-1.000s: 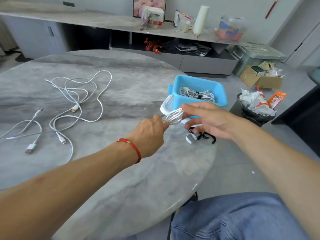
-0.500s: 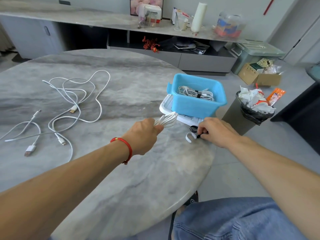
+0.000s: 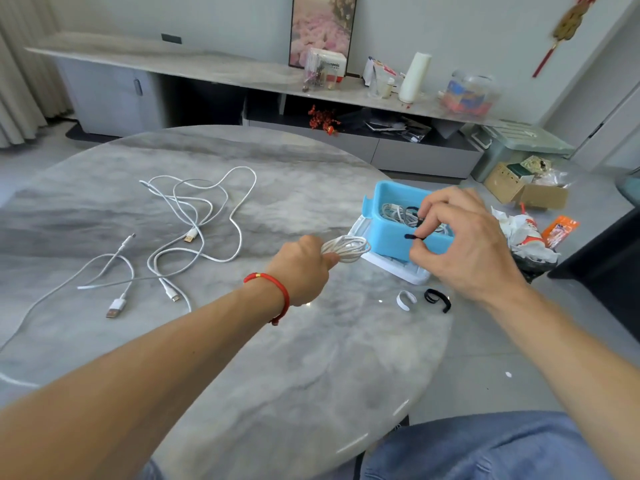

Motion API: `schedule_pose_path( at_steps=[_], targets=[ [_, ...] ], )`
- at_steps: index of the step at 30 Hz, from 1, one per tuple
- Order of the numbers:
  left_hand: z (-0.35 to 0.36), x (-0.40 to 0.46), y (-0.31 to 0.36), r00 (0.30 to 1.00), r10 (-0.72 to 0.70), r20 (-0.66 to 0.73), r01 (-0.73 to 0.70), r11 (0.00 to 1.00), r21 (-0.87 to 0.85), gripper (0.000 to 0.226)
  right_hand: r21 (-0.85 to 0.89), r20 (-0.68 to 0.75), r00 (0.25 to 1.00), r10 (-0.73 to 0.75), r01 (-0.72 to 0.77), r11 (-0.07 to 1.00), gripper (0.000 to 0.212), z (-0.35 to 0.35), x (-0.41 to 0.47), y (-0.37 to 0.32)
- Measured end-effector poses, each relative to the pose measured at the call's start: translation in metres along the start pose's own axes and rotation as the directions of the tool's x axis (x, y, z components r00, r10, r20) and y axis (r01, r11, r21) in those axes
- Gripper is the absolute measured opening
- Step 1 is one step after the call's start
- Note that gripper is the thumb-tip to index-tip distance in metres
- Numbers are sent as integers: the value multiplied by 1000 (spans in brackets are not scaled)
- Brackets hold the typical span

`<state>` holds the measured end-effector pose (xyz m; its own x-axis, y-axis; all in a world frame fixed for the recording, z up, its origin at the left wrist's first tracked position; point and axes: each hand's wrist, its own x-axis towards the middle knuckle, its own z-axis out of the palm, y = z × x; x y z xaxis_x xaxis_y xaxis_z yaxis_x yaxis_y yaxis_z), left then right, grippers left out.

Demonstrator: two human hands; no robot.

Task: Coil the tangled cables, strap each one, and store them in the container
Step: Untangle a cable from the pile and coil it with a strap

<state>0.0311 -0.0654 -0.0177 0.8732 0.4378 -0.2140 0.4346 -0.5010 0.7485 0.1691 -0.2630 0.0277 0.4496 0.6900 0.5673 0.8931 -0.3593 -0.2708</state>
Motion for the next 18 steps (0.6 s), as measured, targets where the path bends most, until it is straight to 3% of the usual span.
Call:
schedule_pose_path(
  at_steps=[2, 5, 9, 14, 18],
  targets=[
    [-10, -5, -1, 1000, 19, -17, -18, 999, 49, 28, 68, -36, 998, 49, -47, 997, 13, -2, 1, -17],
    [-19, -8, -1, 999, 40, -16, -39, 997, 65, 27, 177, 72, 966, 248, -257, 950, 16, 0, -5, -33],
    [-24, -17, -6, 996, 75, -38, -71, 993, 92, 23, 330, 169, 943, 286, -328, 885, 12, 12, -9, -59],
    [-37, -28, -9, 977, 155, -149, -135, 982, 136, 24, 663, 265, 903, 338, -425, 617, 6, 59, -1, -100],
    [-46, -39, -25, 975, 136, -174, -115, 986, 121, 26, 745, 337, 879, 336, -468, 476, 3, 99, 8, -116]
  ],
)
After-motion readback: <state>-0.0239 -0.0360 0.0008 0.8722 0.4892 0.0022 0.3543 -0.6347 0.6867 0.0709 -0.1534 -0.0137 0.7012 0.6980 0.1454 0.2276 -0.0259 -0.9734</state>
